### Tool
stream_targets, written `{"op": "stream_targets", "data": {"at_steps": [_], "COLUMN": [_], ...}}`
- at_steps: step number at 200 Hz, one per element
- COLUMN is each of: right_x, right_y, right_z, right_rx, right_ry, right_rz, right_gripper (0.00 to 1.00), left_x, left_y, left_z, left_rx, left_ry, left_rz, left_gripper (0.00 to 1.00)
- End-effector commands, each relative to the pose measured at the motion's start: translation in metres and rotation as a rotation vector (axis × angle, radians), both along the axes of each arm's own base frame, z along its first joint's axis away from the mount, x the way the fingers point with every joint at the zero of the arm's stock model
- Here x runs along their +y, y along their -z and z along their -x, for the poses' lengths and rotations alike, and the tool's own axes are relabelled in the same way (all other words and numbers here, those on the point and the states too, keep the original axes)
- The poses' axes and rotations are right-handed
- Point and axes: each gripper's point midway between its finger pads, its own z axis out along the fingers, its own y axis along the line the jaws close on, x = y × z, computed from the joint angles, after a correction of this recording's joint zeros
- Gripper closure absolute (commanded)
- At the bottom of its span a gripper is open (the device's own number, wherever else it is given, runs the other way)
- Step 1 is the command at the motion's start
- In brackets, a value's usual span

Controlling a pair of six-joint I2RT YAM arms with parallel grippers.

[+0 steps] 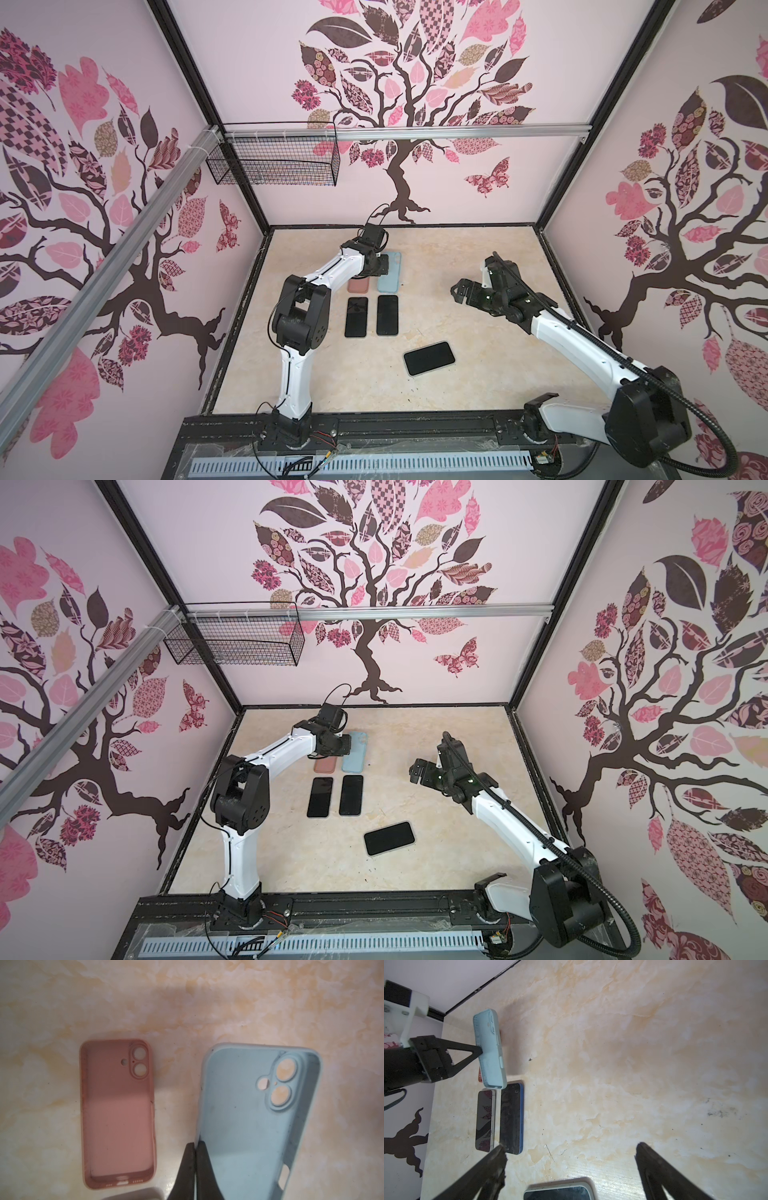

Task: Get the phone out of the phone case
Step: 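Place the pale blue case beside the pink case with the left gripper, then open the left gripper over the case while the right reaches toward a black phone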

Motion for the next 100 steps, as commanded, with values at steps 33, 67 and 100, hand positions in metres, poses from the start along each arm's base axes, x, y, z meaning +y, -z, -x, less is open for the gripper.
{"op": "stream_targets", "data": {"at_steps": [33,67,100], "right_x": [-0.006,-0.008,-0.009], "right_y": [-0.007,-0.005,-0.002], "right_z": [0.005,0.007,0.008], "right_rx": [-0.010,-0.002,0.005], "right_ry": [0.000,-0.002,-0.007], "right_rz": [0.027,0.036,0.054], "right_gripper": [0.01,0.01,0.01], "left_x": [-0.001,0.001,0.003], "left_y": [0.005,0.020,0.027], "left_z": [-0.026,-0.030,-0.033], "left_rx": [0.013,0.050,0.069], "left_ry": [-0.047,-0.069,-0.073], "left_rz": [-0.002,-0.003,-0.013], "left_gripper": [1.00,1.00,1.00]}}
